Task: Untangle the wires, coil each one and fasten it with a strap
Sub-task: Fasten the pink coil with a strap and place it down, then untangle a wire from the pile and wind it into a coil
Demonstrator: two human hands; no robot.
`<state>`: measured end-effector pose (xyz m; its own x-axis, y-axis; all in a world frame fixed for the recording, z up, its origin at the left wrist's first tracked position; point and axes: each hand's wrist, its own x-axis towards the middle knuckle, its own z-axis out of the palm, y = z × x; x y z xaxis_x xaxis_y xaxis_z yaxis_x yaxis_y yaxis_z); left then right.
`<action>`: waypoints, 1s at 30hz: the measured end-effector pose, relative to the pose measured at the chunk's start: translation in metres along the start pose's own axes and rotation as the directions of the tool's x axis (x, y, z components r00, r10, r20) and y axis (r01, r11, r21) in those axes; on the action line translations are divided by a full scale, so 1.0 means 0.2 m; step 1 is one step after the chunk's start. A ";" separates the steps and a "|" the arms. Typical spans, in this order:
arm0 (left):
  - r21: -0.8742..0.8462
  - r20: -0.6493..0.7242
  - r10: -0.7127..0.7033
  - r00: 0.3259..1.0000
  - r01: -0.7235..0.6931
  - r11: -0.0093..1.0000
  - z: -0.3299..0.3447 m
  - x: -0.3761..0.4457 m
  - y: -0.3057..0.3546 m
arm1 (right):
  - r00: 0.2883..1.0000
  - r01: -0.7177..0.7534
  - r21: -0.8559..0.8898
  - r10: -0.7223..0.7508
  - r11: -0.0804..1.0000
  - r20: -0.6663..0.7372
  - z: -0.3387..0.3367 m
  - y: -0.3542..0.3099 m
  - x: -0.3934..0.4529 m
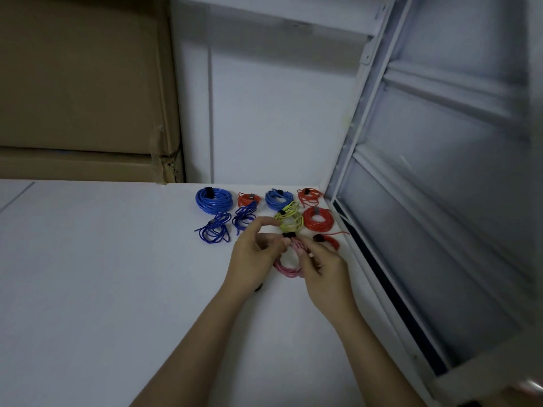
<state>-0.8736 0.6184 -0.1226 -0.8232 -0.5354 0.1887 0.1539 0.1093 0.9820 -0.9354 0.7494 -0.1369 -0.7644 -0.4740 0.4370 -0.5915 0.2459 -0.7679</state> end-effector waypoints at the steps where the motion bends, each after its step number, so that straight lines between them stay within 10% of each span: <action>1: 0.024 0.021 -0.017 1.000 0.016 1.000 0.03 0.00 0.00 | 0.999 -0.022 -0.001 0.022 1.000 -0.026 -0.03 0.00 0.00; 11: 0.638 0.125 0.002 0.992 -0.082 0.765 0.06 0.01 0.04 | 0.906 -0.421 -0.132 0.422 0.897 -0.021 -0.27 0.19 -0.03; 18: 0.709 0.091 -0.008 0.996 -0.059 0.703 0.01 -0.02 0.05 | 0.990 -0.113 -0.431 0.067 0.895 -0.122 -0.26 0.20 -0.08; 26: 0.730 0.038 0.006 0.999 -0.032 0.683 0.00 -0.09 0.10 | 0.973 -0.142 -0.546 0.219 0.825 0.078 -0.24 0.18 -0.10; 30: 0.774 -0.038 0.034 0.999 0.008 0.633 -0.09 -0.16 0.13 | 0.999 -0.025 -0.569 0.036 0.822 0.008 -0.17 0.06 -0.10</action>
<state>-0.8330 0.6232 -0.1030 -0.7964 -0.5624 0.2221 -0.3318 0.7135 0.6171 -0.9355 0.7908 -0.1381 -0.7830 -0.4718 0.4054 -0.6133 0.6947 -0.3759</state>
